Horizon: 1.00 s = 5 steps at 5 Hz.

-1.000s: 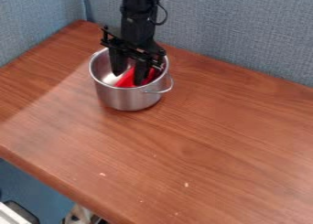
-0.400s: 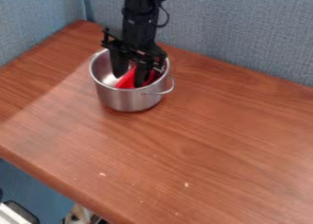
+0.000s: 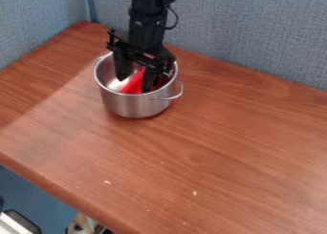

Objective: Put the red object in the metal pot

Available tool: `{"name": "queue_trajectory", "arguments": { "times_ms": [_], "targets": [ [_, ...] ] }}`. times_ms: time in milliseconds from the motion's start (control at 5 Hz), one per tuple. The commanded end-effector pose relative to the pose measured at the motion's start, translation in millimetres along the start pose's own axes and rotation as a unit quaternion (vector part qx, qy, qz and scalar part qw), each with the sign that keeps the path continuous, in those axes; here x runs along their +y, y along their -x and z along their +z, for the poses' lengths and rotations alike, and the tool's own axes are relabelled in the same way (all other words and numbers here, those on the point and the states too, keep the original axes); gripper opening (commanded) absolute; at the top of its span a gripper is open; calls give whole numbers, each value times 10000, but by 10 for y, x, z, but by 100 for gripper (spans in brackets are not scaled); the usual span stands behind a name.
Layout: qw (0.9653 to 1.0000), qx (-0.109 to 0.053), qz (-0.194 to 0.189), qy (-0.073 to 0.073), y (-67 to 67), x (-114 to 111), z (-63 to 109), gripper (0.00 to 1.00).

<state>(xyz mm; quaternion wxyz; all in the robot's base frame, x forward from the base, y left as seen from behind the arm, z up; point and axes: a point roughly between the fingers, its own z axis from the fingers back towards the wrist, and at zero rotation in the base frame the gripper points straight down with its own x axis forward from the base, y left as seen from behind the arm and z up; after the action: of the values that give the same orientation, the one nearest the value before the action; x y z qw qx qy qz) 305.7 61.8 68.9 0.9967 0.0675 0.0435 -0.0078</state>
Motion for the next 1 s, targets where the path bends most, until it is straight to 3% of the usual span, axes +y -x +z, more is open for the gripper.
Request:
{"name": "queue_trajectory", "arguments": {
  "times_ms": [0,200,400,600,800],
  "targets": [
    [9997,-190,-38,-118,-7,7,135,100],
    [9998,-171,-38,-135,-1,-1,144,100],
    [9998,-125,-39,-142,-6,-4,102,0],
    [9998,-106,-44,-148,-6,-11,93,100],
    [9998,-82,-44,-163,-6,-14,84,100]
  ]
}}
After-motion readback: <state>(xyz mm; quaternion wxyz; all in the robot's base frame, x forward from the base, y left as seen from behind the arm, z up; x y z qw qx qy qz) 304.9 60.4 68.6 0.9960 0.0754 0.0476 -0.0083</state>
